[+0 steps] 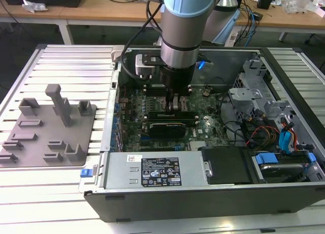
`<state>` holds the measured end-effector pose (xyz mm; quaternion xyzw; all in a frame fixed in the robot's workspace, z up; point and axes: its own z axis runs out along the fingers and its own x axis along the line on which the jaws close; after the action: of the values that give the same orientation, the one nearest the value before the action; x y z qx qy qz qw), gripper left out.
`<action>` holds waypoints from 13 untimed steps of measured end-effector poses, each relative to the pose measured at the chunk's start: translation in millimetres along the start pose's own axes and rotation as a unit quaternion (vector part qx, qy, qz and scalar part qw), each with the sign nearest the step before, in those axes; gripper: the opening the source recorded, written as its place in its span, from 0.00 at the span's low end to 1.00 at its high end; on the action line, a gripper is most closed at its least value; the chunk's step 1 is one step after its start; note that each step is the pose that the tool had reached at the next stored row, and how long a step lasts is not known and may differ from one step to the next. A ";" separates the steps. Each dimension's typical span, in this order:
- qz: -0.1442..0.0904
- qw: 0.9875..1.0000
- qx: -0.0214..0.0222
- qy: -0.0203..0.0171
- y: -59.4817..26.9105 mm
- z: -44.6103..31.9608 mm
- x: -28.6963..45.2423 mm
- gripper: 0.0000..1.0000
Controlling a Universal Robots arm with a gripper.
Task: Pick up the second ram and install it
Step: 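Insert the second ram into the second slot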
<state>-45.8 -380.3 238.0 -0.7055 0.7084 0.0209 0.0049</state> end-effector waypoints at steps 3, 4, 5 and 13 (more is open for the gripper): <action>0.001 1.000 0.000 -0.001 0.0 0.1 -0.3 0.09; 0.001 1.000 0.000 -0.002 0.1 0.1 -0.4 0.09; 0.001 1.000 0.000 -0.003 0.1 0.1 -0.5 0.09; -0.003 1.000 0.001 -0.003 0.2 0.7 -0.4 0.09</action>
<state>-46.0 -379.9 237.4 -0.7075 0.7063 0.0226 0.0078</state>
